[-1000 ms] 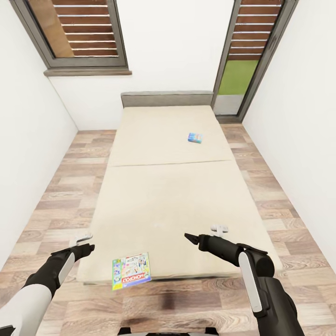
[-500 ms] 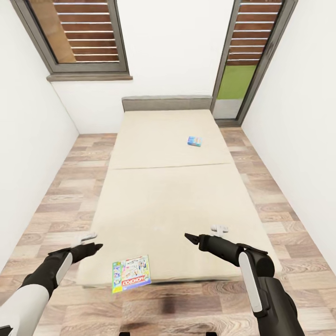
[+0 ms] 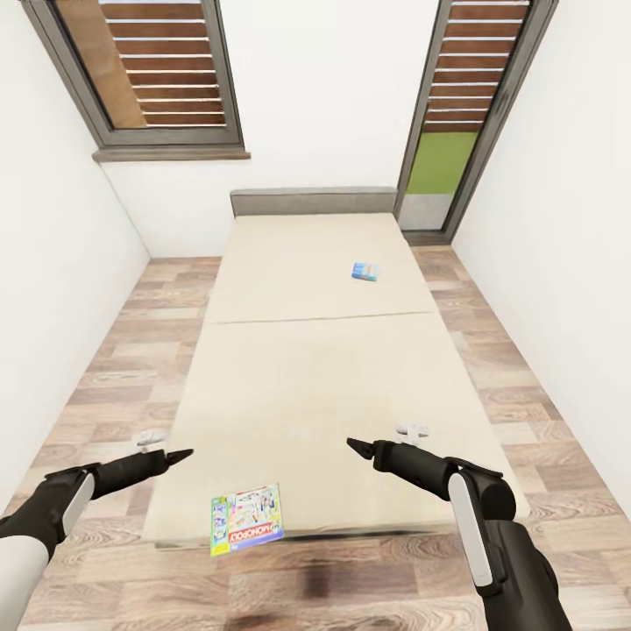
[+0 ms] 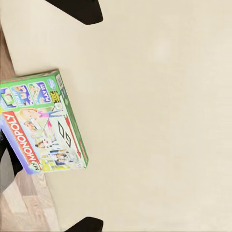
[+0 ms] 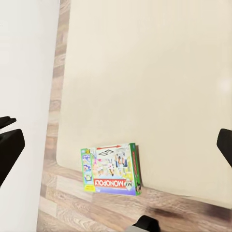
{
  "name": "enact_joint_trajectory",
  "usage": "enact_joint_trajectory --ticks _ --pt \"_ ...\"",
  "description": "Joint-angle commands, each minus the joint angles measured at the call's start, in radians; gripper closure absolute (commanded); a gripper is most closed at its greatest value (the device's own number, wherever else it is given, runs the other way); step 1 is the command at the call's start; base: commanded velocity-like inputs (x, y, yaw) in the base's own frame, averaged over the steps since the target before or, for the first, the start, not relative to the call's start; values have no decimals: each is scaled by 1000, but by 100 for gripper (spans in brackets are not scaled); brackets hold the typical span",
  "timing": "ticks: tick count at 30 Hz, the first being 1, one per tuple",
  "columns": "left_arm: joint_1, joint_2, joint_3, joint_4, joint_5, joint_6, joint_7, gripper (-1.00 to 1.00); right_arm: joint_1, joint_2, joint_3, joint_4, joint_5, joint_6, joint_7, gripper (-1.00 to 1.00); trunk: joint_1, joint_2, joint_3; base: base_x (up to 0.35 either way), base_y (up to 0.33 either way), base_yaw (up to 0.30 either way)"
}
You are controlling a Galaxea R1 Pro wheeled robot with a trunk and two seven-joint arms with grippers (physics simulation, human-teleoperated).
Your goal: Put all the toys in the child's room - the three board games (two on the bed and one on the table), the two jigsaw puzzles on the table, and the tennis ball on the table - inside the toy box on the table in the child's room.
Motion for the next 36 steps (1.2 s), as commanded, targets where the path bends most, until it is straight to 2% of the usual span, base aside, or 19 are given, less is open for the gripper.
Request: enact_joint_trajectory --ticks 1,5,8,11,14,21,36 --pt "-1 1 2 -1 6 12 -12 -100 -1 1 -3 -1 -4 8 1 -100 1 -2 0 0 0 0" --pt "-1 15 4 -12 8 36 -80 -100 -1 0 -3 -1 -4 8 1 -100 1 -2 6 0 0 0" --pt "-1 36 4 -19 8 55 -164 -100 -1 0 -3 -1 -4 8 1 -100 1 -2 11 0 0 0" --pt "-1 62 5 -22 8 86 -276 -100 -1 1 -3 0 -4 8 1 -100 1 -2 15 0 0 0" --pt "-1 74 5 -23 7 103 -331 -100 -1 2 -2 1 -4 8 1 -100 1 -2 20 0 0 0" --pt "-1 80 5 -24 7 113 -366 -100 -1 2 -2 1 -4 7 1 -100 1 -2 30 0 0 0" --pt "-1 80 5 -24 7 114 -372 -100 -1 2 -2 8 -3 6 1 -100 1 -2 53 0 0 0"
